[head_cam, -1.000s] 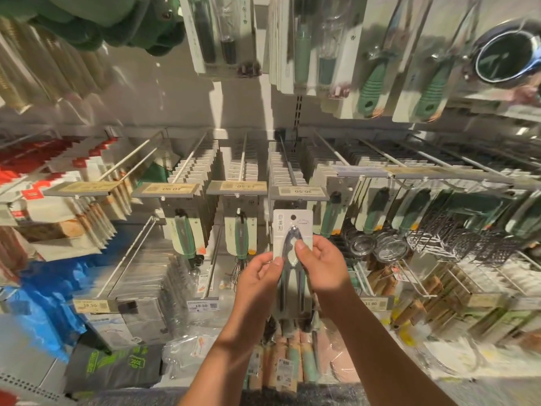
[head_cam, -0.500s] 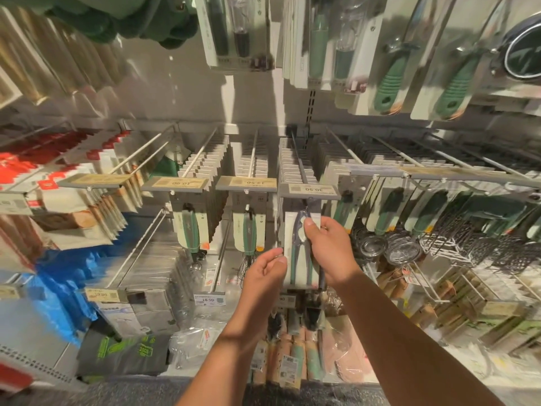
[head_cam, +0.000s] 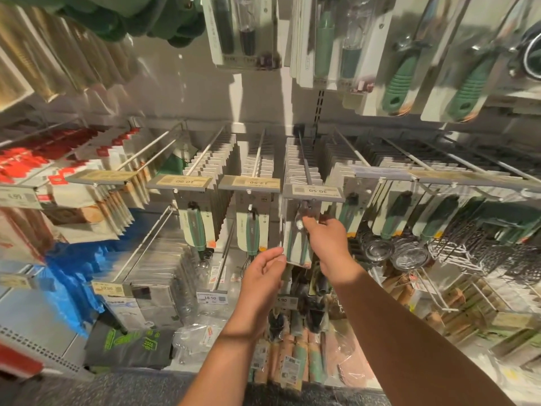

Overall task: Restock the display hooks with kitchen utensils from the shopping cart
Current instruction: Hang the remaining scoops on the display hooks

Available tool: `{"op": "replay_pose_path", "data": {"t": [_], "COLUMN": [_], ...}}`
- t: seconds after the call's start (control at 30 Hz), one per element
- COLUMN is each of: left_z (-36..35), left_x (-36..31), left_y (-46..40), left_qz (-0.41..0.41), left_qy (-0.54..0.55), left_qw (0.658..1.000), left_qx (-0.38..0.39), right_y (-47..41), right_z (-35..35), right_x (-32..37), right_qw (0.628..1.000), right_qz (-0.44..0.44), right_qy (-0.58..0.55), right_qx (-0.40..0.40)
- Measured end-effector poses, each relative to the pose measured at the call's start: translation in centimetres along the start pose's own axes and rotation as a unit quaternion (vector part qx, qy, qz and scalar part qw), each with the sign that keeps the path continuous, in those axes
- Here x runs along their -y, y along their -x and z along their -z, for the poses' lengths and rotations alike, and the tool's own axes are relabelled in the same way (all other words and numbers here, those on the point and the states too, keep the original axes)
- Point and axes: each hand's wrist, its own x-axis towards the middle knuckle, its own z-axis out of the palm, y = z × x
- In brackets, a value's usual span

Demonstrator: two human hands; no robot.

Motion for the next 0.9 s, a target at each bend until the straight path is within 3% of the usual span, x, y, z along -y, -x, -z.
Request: {"op": "replay_pose_path", "data": {"t": [0.2,0.33,0.53,0.7,0.9], "left_z": [-0.9,-4.5,-12.9,-19.7,-24.6], "left_x": [1.1,2.0,5.8,10.0,15.2], "left_y": [0.2,-0.5,-1.2,1.2,6.5], "left_qz": [0.003,0.006,0.092,0.154,0.177], "left_qy": [0.057,0.003,-0.059,-0.155,-0.299], "left_qw": [0.998,0.994,0.975,0.915,0.79], "left_qx": [0.014,0.107,0.194,0.338,0.505], "right_y": [2.0,3.4,6.2,12.8,24.1], "right_z": [3.0,7.3,17.4,24.6,29.3], "right_x": [-3.6,-4.8,-7.8,-12.3,-16.5], "right_qw": [0.999,0.999,0.988,0.934,0.82], "right_qz": [0.006,-0.03,-0.098,-0.179,-0.255], "right_qy": [0.033,-0.003,-0.072,-0.131,-0.199], "right_qx": [0.037,0.043,-0.098,-0.281,-0.473]}}
